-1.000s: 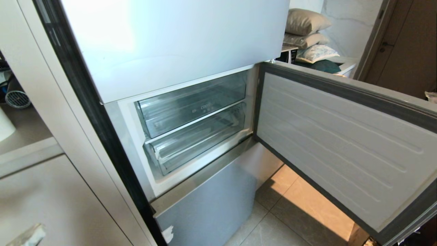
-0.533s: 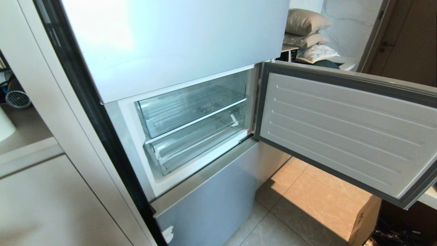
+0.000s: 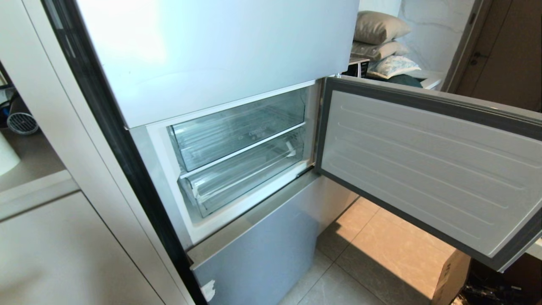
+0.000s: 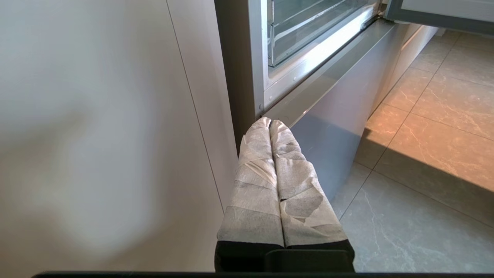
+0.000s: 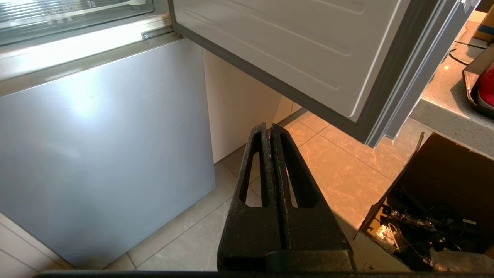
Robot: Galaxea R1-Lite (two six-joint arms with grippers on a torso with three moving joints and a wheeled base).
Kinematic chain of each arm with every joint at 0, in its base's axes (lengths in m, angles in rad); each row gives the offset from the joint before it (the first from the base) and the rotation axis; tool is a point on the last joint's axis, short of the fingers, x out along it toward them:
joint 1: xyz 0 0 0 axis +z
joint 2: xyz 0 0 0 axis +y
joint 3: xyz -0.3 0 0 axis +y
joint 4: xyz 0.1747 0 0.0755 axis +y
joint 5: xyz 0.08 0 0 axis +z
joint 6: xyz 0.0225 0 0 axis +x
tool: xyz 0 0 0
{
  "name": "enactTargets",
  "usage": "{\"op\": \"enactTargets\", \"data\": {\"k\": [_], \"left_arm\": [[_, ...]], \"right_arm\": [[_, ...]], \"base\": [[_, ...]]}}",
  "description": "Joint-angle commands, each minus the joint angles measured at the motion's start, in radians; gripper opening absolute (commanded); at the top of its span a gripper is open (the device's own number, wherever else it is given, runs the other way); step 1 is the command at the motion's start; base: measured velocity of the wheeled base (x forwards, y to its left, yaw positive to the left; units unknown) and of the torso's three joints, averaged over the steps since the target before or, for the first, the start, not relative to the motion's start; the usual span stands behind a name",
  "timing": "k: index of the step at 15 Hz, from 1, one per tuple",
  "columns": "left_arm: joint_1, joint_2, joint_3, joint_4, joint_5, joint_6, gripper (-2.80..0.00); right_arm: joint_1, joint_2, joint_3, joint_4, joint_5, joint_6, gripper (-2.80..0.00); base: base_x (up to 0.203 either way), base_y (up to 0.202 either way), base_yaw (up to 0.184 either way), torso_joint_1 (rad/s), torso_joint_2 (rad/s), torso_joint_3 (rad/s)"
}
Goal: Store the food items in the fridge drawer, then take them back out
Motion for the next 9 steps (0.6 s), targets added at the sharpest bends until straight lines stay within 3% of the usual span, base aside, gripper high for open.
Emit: {"op": "enactTargets", "data": {"k": [1,9], "left_arm": [[0.000,-0.001,0.001,0.005,0.000,0.000,-2.80],[0.000,-0.001,0.001,0.005,0.000,0.000,-2.80]], "right_arm": [[0.000,0.001,0.000,0.000,0.001,0.000,-2.80],[0.000,0.001,0.000,0.000,0.000,0.002,-2.80]], "base": [[0.000,0.000,0.000,0.000,0.00,0.000],[0.000,0.000,0.000,0.000,0.00,0.000]]}}
